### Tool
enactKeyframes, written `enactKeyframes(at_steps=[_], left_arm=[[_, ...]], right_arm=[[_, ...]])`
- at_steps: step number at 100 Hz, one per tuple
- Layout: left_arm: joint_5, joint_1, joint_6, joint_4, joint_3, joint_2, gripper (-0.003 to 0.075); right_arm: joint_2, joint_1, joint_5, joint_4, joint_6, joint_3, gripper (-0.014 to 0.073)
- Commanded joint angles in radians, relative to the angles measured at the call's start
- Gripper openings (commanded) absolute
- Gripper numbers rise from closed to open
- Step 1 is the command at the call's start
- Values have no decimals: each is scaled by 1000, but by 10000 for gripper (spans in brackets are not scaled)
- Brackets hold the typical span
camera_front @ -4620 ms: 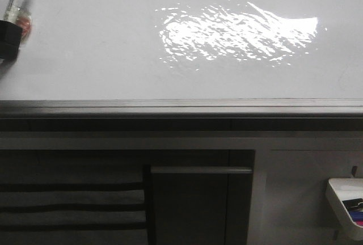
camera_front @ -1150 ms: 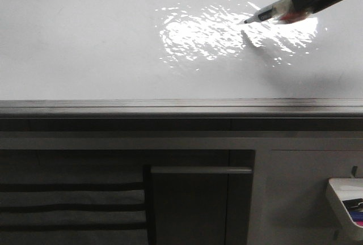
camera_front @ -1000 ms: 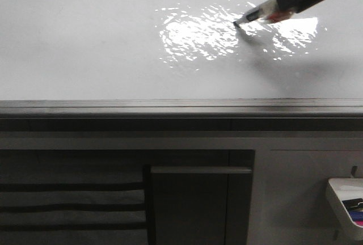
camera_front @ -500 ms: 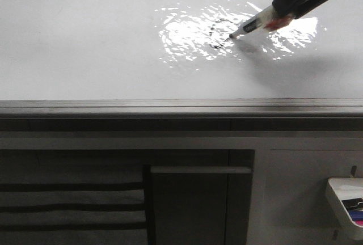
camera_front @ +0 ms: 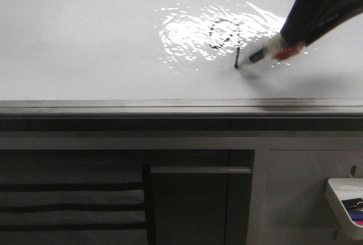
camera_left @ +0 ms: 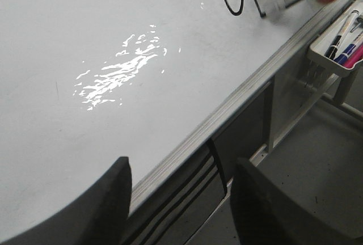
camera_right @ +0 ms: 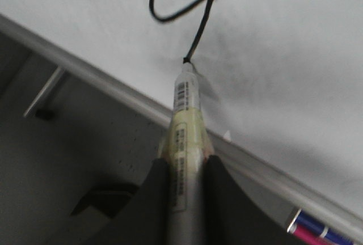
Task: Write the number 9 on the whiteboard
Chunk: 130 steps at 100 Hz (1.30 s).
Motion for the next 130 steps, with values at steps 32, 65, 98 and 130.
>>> enactKeyframes(at_steps=[32,65,98,130], left_arm=[[-13,-67,58,-63,-64,43,368],[30,-346,196,-63,-235,313,368],[42,-464,242,-63,-467,581,368],[41,-470,251,-66,-516,627,358]], right_arm=[[-108,7,101,67,-151,-67,-64],[-245,7,394,155,-616,-159,-64],[-259,7,400,163,-666,-159,-64],[-259,7,400,173,-666,-159,-64]])
